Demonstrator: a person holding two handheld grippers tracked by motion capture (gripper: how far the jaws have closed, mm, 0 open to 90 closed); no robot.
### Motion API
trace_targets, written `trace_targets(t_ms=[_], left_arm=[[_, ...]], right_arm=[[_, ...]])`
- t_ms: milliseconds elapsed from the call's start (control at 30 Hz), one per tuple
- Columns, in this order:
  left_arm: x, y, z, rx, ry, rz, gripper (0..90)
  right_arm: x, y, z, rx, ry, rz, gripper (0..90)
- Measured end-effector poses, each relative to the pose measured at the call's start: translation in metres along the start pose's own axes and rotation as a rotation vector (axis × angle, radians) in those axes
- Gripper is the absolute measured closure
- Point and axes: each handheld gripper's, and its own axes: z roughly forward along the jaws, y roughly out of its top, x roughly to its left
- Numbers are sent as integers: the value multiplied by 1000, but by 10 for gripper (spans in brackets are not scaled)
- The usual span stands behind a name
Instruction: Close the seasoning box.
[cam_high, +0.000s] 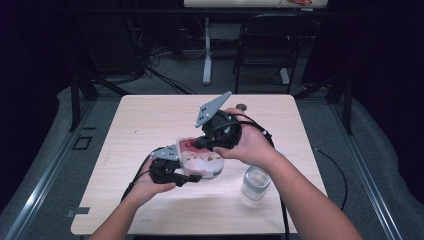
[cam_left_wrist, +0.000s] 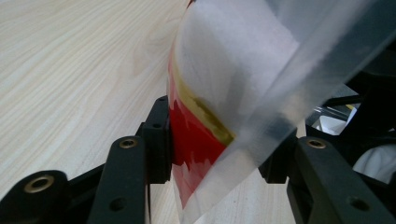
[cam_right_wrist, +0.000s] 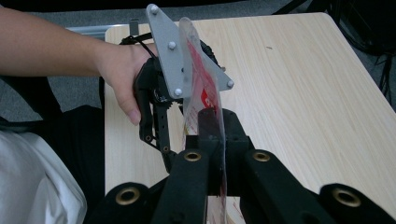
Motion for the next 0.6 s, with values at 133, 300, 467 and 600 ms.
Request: trace_targets(t_ms=[133,300,467,600], left_arm=[[0,0,-1,2,-8,10,577],[0,0,-2,17,-6,8,587],[0,0,-3,48,6,6,593],[-1,0,-4,63,18,2,597]], right_arm=[[-1,-1,-1,1,9,0,896],[-2,-1,-1,2,13,5,892],[-3,-5,0,5,11,18,873],[-5,-9,-2,-2,8,39,851]])
